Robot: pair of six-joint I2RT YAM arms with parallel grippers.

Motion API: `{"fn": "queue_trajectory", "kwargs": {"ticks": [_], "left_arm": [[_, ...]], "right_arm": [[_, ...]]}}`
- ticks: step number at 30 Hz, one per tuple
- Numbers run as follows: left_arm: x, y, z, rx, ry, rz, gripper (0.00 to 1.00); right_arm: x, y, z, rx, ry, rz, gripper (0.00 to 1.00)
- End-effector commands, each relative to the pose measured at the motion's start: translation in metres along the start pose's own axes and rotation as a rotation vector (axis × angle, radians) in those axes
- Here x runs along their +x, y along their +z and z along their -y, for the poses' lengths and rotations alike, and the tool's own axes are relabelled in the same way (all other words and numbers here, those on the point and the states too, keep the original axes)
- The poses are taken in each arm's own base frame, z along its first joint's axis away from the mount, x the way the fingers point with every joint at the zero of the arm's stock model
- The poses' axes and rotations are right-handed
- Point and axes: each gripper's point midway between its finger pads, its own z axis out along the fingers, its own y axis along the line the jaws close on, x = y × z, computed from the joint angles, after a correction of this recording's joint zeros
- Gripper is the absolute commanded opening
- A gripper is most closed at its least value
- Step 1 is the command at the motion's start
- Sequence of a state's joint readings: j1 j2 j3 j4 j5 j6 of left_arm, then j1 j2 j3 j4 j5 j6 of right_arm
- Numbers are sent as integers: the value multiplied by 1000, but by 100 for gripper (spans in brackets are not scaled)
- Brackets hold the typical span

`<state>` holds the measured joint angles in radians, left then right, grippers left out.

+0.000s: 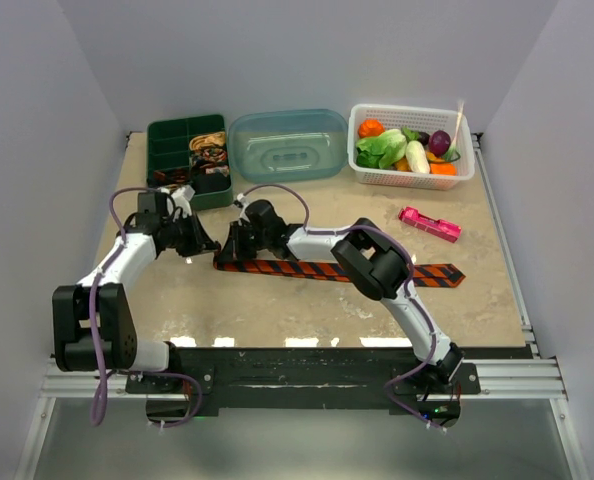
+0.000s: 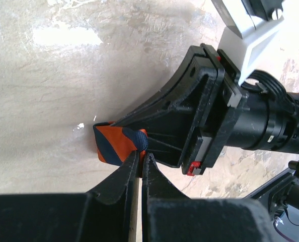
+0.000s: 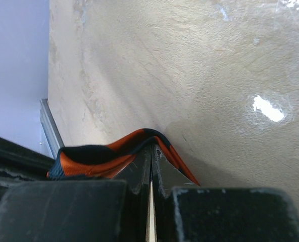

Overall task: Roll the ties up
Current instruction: Roll the tie at the center of the board.

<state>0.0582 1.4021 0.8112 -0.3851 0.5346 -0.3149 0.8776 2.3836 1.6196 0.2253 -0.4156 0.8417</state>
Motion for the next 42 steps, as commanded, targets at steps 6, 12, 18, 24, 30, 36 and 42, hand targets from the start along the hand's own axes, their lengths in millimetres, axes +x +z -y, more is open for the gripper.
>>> {"fn": "queue_trajectory", "kwargs": {"ticks": [6,12,18,24,30,36,42], "left_arm": [[2,-7,18,7,19,36,0],[16,-6,7,-36,-17,28,0],[23,-7,-6,-100,-48,33,0],[26,-4,-14,-139,-78,42,0],[16,-1,-13,-132,-95,77,0],[2,-4,-9,-131,-95,120,0],[-4,-6,-7,-137,-86,123,0]], "right_arm": [[-4,7,-6,-3,15,-26,0],[-4,3,-6,-12,42,-42,0],[-6,-10,-8,-24,60,-37,0],[-13,-20,-16,-25,34,-37,0],[-16,-26,-20,-11,8,-42,0],[-19,-35,-21,20,-15,-44,0],[-30,-43,-21,29,-34,-26,0]]}}
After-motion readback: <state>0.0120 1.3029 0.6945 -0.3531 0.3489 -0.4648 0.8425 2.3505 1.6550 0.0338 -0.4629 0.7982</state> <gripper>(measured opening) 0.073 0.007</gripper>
